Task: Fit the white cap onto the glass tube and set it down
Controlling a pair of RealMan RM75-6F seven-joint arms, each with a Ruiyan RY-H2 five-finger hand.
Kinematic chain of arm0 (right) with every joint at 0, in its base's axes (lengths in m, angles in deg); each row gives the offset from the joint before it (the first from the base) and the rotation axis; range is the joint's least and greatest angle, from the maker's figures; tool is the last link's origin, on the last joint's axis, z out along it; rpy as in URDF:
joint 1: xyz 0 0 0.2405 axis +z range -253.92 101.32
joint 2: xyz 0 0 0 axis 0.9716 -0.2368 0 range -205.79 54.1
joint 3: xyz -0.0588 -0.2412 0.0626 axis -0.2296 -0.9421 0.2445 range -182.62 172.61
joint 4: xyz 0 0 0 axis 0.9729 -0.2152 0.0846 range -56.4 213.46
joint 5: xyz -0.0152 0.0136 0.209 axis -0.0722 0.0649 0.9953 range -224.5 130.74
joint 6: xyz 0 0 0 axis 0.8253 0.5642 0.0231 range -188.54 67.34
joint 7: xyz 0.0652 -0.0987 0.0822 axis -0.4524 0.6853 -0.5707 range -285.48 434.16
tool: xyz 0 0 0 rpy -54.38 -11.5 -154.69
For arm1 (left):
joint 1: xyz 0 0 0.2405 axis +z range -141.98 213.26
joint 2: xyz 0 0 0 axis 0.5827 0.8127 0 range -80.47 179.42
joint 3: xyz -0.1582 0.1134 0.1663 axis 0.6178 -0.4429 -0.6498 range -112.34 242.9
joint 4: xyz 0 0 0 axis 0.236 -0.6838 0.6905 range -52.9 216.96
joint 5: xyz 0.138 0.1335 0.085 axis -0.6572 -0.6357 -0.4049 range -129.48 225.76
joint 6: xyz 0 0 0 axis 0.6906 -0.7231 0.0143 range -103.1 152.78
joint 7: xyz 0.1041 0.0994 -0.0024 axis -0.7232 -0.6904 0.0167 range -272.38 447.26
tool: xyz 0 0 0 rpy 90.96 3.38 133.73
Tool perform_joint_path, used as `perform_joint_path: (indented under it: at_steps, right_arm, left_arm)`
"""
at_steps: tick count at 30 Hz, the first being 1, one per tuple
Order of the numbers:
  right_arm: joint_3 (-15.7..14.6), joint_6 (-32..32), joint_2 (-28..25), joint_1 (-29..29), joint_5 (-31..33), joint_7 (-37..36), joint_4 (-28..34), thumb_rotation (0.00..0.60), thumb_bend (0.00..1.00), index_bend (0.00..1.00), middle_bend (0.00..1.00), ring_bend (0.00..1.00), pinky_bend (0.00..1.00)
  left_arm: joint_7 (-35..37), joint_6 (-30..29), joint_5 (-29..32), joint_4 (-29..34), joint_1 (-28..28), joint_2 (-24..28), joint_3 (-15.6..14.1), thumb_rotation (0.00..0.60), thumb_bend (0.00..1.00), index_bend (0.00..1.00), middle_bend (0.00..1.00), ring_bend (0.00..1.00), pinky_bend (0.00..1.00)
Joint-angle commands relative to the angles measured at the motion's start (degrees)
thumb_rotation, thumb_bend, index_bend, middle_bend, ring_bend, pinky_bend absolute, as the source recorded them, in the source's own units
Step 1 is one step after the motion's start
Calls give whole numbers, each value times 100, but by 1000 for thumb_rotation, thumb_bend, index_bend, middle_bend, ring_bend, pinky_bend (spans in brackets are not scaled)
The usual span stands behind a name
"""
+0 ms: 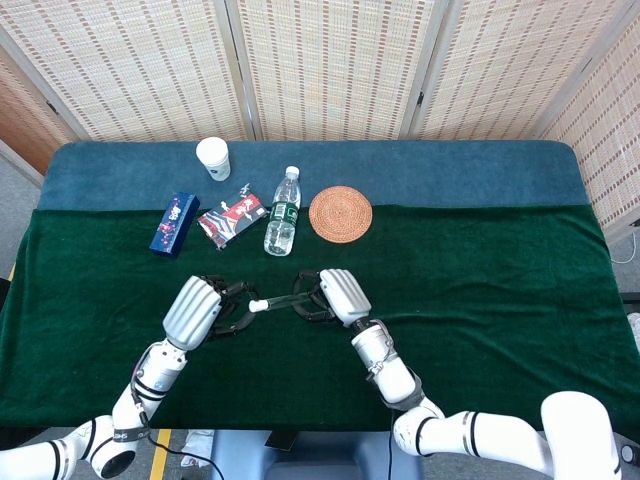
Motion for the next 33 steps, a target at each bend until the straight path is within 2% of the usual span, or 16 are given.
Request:
perform_joint_path:
  at_steps: [1,31,33]
  right_arm:
    - [7,-16,9,0,-10,-24,-2,600,637,875,983,1000,1000]
    - [31,-28,170,100,12,-5,4,600,636,877,985,1000,1000]
    - [32,-26,177,112,27,40,-9,600,637,878,985,1000,1000]
  left_arm:
    - [4,2,6,-8,-4,-9,-7,600,468,596,984,858,762]
    - [1,56,80,-71,-65,-126,-47,600,468,597,984,858,762]
    - [17,72,91,-79,-66,-114,-54,600,464,568,984,856,762]
